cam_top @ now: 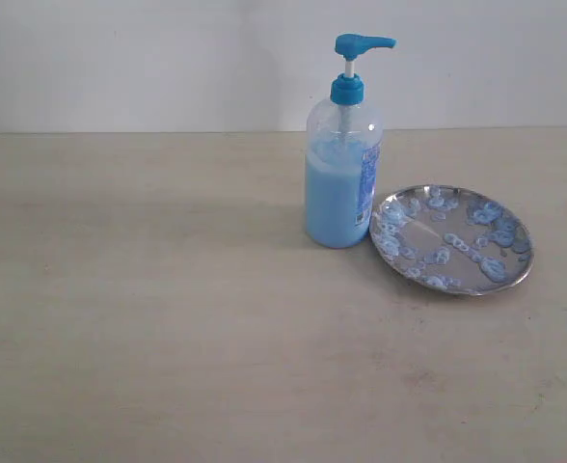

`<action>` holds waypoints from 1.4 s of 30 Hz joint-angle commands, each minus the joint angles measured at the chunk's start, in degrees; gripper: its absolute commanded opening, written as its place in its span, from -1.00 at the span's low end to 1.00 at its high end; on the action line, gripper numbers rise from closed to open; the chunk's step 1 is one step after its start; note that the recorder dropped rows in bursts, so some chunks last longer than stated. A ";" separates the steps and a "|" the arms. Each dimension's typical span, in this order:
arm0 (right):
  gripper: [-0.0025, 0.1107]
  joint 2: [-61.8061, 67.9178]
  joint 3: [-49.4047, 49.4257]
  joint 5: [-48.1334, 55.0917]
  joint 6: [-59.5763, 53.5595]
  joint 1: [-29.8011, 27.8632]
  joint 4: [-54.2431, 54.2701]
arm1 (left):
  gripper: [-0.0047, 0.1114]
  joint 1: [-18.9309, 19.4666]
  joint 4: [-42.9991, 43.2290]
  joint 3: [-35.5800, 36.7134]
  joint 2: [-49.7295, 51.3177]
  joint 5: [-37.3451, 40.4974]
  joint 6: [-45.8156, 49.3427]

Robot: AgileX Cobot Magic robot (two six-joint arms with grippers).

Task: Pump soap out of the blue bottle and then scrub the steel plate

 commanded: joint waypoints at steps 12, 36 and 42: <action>-0.96 -0.30 -0.13 -0.48 -0.24 0.09 -0.13 | -0.69 -14.91 41.09 -8.18 57.28 -48.29 -9.06; -0.96 -0.30 -0.13 -3.35 -8.31 0.09 -3.39 | 0.95 -23.01 54.44 -45.34 79.43 -48.29 -11.91; -0.96 -0.30 -0.13 -12.32 -6.63 0.09 -2.30 | 0.95 -23.01 54.44 -45.34 80.75 -47.73 -11.91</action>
